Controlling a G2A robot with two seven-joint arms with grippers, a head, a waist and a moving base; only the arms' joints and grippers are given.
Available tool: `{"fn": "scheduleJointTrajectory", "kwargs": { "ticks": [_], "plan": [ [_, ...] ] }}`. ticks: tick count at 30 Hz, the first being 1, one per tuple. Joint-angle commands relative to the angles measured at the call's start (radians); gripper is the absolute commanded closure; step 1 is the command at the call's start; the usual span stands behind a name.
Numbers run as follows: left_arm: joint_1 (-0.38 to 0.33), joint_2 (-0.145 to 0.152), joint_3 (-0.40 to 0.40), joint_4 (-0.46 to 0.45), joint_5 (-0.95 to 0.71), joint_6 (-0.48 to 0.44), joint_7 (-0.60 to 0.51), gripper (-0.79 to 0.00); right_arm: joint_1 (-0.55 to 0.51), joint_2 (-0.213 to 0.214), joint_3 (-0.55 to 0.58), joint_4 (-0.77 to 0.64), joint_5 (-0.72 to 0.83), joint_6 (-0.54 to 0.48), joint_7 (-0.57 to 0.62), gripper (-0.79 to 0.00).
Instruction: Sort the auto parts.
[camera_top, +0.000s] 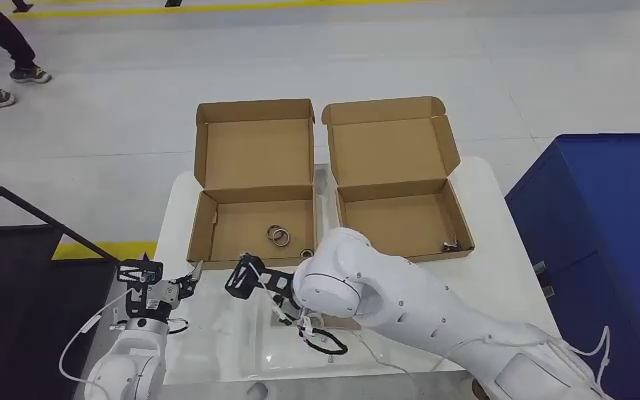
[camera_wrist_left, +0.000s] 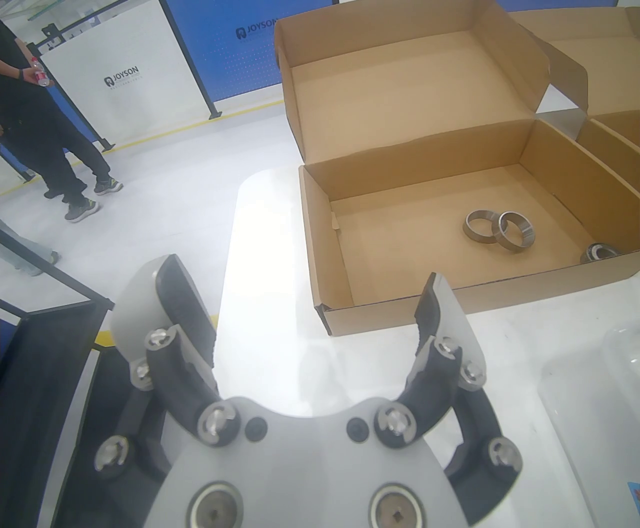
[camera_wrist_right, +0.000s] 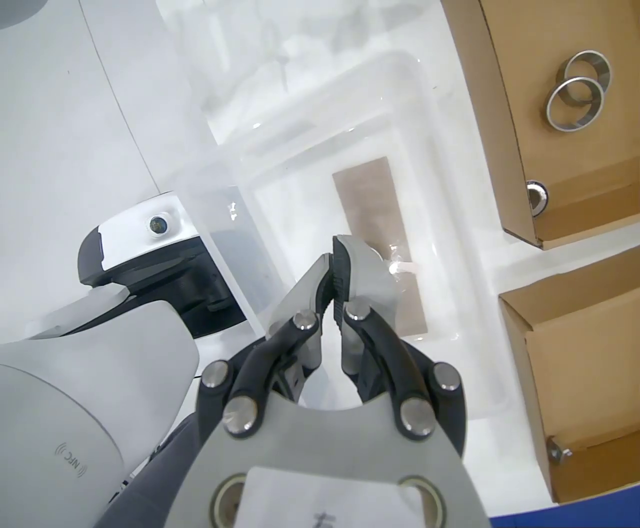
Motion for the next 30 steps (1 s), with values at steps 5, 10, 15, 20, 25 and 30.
{"fn": "scheduleJointTrajectory", "kwargs": {
  "ticks": [5,10,15,20,25,30],
  "plan": [
    [0.000,0.000,0.000,0.000,0.000,0.000,0.000,-0.785,-0.018,-0.004,-0.037,0.042,-0.011,-0.037,-0.006,0.000],
    [0.000,0.000,0.000,0.000,0.000,0.000,0.000,-0.785,0.014,-0.008,-0.137,0.114,-0.113,0.036,0.000,0.000],
    [0.000,0.000,0.000,0.000,0.000,0.000,0.000,-0.785,0.048,0.008,-0.180,0.158,-0.075,0.081,0.000,0.000],
    [0.000,0.000,0.000,0.000,0.000,0.000,0.000,-0.785,0.073,0.023,-0.224,0.160,-0.037,0.091,0.000,0.000],
    [0.000,0.000,0.000,0.000,0.000,0.000,0.000,-0.785,0.106,0.029,-0.281,0.181,-0.009,0.108,0.000,-0.142],
    [0.000,0.000,0.000,0.000,0.000,0.000,0.000,-0.785,0.125,0.021,-0.307,0.203,0.013,0.118,0.000,-0.219]
  ]
}}
